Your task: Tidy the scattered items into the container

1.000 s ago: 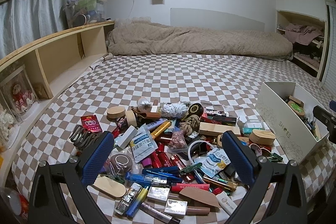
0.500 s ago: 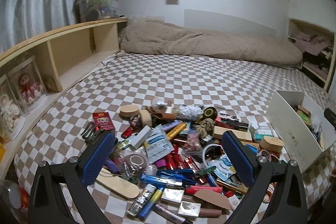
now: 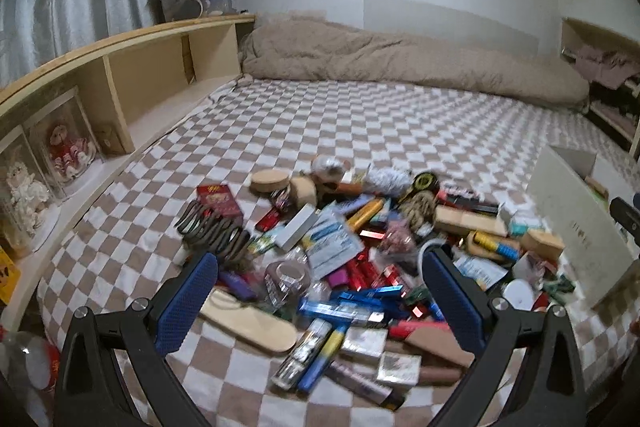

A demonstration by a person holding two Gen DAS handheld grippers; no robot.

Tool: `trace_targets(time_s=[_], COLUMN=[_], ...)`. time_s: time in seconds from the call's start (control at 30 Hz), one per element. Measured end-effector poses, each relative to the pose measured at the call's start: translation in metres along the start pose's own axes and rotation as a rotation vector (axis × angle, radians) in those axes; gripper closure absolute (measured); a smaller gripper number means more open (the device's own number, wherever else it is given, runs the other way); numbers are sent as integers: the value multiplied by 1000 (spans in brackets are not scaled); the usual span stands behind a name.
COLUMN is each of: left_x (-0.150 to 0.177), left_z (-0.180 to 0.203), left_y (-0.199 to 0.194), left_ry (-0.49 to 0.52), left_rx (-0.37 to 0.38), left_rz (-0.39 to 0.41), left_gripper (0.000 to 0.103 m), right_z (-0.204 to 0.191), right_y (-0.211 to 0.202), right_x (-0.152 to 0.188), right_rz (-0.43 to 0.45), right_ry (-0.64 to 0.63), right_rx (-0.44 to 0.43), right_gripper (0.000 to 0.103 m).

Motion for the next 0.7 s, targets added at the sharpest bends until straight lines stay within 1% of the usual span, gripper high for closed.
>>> trace_targets(time_s=[0.1,0.27,0.4,0.53,0.63,0.7], left_x=[14,36,49,64,79,90], left_z=[-8,-18,-16,-9,-8,-13], left_y=[5,9,16,28,39,47], left_ry=[16,24,38,96,151,182], left_rx=[-14,-15,-14,-26,-53,-102], left_rz=[-36,-96,-139,-200,-247,-274], left_gripper=[0,0,0,0,0,0], right_z=[-12,-28,-35,-42,-45,-46], right_y=[6,13,24,34,37,39], right_x=[6,15,27,39,45,48], right_rz=[-23,-47,-97,-148,-168,-178], right_ry=[-57,-131,-123,-114,-120,-120], right_rx=[-3,-10,-38,-70,-83,-87], right_gripper=[0,0,0,0,0,0])
Point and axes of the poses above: each gripper's, at about its wrist camera, not at the fingertips, and y roughly the way its jaws point, z to its right, x to its underside, the point moved 4 cm from there along y, roughly the way its jaws point, and after that the axes turned 6 degrees about -x, right-handed, at the moved point
